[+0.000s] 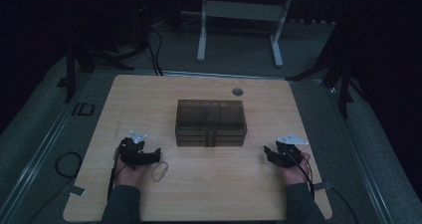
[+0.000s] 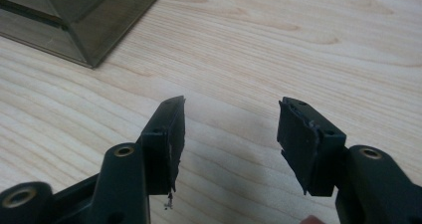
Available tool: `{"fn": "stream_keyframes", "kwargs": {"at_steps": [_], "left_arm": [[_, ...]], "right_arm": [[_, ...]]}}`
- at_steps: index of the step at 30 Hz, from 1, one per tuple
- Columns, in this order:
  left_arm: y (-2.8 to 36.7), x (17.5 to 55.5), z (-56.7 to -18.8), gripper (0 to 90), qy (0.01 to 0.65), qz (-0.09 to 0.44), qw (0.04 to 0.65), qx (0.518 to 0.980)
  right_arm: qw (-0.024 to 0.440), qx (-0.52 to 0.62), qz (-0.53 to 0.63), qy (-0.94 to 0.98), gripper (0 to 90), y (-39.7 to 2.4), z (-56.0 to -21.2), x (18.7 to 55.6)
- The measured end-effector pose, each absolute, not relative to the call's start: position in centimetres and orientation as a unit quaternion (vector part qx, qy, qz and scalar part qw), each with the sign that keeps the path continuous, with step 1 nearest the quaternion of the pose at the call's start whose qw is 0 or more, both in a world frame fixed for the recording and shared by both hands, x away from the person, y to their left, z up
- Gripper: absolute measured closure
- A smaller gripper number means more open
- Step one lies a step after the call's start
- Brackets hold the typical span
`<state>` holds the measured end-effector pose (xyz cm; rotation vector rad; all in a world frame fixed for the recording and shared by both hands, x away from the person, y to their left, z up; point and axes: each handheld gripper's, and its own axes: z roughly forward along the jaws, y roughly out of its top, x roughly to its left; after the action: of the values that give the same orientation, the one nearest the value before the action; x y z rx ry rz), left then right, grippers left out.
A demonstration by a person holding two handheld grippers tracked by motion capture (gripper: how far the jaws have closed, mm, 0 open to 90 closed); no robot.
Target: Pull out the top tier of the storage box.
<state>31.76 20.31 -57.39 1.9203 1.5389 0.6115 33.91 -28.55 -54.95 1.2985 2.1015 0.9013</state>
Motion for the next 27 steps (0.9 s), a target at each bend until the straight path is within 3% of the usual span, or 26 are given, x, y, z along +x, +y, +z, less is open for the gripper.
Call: {"fn": "stream_keyframes", "kwargs": {"at_steps": [27], "left_arm": [[20.2,31.8,-57.4,6.7,0.579,0.23,0.298,0.723]], "right_arm": [[0.271,0.45,0.334,0.783,49.4,-26.2,-52.6,32.6]]}}
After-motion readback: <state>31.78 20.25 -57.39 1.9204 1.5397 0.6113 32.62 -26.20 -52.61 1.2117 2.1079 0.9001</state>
